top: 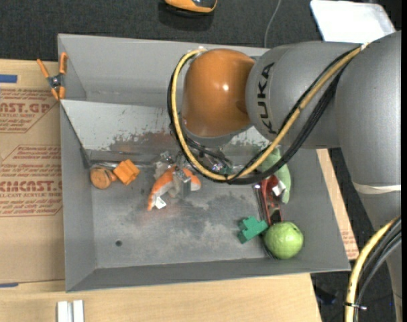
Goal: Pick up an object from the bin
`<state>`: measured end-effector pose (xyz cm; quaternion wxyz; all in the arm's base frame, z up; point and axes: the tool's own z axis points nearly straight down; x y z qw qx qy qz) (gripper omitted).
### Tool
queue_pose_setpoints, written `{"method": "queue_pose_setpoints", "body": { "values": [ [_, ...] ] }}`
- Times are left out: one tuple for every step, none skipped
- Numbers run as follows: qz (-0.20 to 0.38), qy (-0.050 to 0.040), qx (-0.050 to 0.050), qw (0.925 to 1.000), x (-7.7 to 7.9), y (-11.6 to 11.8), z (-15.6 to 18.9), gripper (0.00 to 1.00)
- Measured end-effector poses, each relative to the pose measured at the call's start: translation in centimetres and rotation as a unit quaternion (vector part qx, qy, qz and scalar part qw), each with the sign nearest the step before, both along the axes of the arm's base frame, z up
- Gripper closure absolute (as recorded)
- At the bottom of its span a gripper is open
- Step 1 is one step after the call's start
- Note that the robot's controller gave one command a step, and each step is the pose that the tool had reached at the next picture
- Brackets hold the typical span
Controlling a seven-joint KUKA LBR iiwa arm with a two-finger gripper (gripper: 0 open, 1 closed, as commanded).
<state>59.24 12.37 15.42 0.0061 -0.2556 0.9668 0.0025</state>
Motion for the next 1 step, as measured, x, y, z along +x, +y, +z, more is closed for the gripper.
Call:
{"method": "queue_pose_setpoints", "body": {
  "values": [
    [0.025,0.002,0.0,0.9997,-0.11,0.02,-7.72,1.0]
  ]
}}
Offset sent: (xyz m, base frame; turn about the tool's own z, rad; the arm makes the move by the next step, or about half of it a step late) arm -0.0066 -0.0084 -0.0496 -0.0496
